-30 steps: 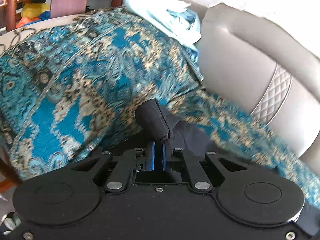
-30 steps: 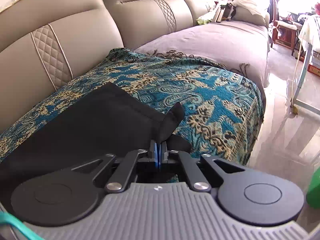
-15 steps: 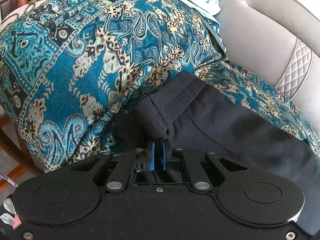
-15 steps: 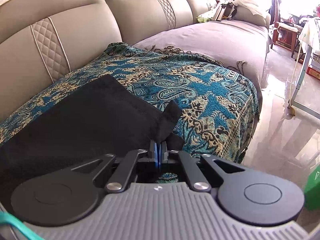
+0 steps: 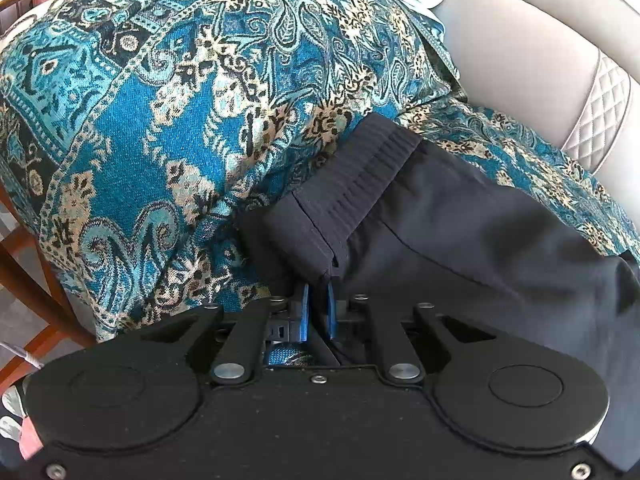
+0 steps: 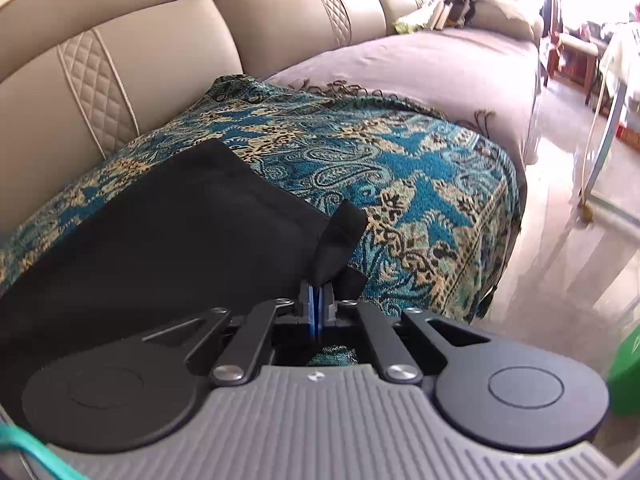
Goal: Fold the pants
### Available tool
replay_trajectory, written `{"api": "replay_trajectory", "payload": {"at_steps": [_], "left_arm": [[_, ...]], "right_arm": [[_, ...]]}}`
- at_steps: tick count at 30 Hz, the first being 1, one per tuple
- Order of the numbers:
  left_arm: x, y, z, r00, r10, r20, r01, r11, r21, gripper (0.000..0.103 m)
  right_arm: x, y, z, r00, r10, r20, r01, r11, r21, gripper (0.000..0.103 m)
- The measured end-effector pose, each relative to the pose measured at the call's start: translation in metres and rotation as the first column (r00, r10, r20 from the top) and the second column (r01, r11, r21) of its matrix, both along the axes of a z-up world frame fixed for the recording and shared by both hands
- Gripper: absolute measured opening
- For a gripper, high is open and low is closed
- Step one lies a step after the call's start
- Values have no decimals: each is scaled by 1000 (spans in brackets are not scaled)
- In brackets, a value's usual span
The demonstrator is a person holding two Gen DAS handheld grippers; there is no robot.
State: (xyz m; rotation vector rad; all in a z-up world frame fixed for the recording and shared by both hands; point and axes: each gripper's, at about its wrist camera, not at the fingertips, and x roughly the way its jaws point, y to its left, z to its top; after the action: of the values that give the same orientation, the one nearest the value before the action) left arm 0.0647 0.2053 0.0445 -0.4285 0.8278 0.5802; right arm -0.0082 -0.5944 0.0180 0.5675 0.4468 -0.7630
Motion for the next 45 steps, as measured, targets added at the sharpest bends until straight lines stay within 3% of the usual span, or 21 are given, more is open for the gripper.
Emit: {"api": "replay_trajectory", "payload": {"at_steps": [14,15,19,21,24,25,26,31,35,38,41,45], "left_arm": [[4,7,-3,1000,-17,-11,17,1000,1,13],[4,7,-4,1000,-19,-14,20,1000,4,13],[7,6,-5,999,-33,-27,34,999,26,15],[8,6,-5,999,-43,-30,44,998,35,15],[10,3,-4,997,-66,-30,67,997,42,27],[10,2,-2,997,-76,-24,77,996,38,38],[10,0,-1,996,-85,-16,85,996,33,48],[9,-12,15,993,-115,22,114,991,65,70],[4,-29,31,985,-159,63,150,981,121,84],[0,-50,41,971,-219,98,203,968,151,85],[-2,-77,44,942,-311,123,291,943,160,88],[1,-119,39,896,-421,140,400,903,155,90]], "right_arm": [[-16,-8,0,995,-79,57,75,994,74,7],[-16,-9,-1,995,-84,55,79,994,77,10],[-18,-13,0,990,-139,28,139,990,26,49],[-23,-13,2,986,-161,49,162,987,2,57],[-32,-10,7,980,-150,135,151,988,-2,61],[-33,-7,10,978,-133,162,137,990,-13,62],[-33,-2,12,976,-108,188,115,993,-30,64],[-17,34,32,963,61,262,-19,987,-162,75],[9,64,48,919,237,314,-181,964,-197,81],[34,91,59,871,367,328,-317,928,-196,81],[60,122,68,806,485,338,-439,874,-207,81],[92,180,78,705,642,301,-589,767,-256,81]]}}
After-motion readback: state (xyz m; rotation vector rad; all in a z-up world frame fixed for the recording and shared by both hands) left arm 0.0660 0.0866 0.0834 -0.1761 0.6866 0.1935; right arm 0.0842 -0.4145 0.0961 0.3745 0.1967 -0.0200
